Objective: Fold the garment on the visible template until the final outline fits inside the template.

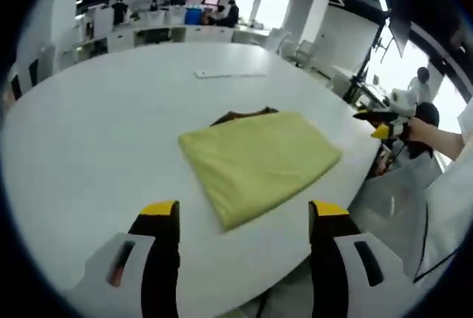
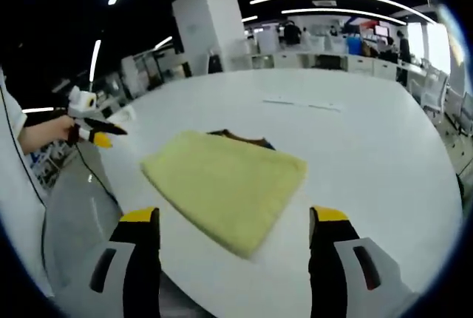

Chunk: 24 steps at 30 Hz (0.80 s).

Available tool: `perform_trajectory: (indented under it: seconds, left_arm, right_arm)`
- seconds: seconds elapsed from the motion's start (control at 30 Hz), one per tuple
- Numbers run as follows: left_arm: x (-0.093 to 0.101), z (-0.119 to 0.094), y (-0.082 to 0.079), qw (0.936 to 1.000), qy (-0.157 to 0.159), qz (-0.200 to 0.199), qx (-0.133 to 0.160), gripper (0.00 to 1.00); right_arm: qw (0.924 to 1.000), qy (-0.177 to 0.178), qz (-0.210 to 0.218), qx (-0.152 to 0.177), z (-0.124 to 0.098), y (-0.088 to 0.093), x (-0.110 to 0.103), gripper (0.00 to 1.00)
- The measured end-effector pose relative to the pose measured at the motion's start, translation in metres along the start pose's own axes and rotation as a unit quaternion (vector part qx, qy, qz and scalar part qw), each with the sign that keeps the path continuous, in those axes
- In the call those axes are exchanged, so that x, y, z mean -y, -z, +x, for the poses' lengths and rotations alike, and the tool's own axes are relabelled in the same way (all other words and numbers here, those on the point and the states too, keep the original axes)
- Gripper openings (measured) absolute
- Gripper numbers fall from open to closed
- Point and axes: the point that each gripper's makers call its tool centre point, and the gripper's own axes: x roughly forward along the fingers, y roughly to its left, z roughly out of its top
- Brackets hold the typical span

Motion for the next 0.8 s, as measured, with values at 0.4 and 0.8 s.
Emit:
perform_trajectory:
  seconds: [0.4,0.8]
  left_arm:
    - [0.017,-0.026,0.019,0.9999,0.005,-0.008,-0.004,0.78]
    - [0.034,-0.043,0.035,0.9999,0.010,-0.009,0.002,0.88]
  right_arm:
    - [0.9999,-0.005,-0.003,-0.012,-0.027,0.015,-0.019,0.94]
    - [0.9998,-0.009,0.011,-0.015,-0.047,0.028,-0.033,0.99]
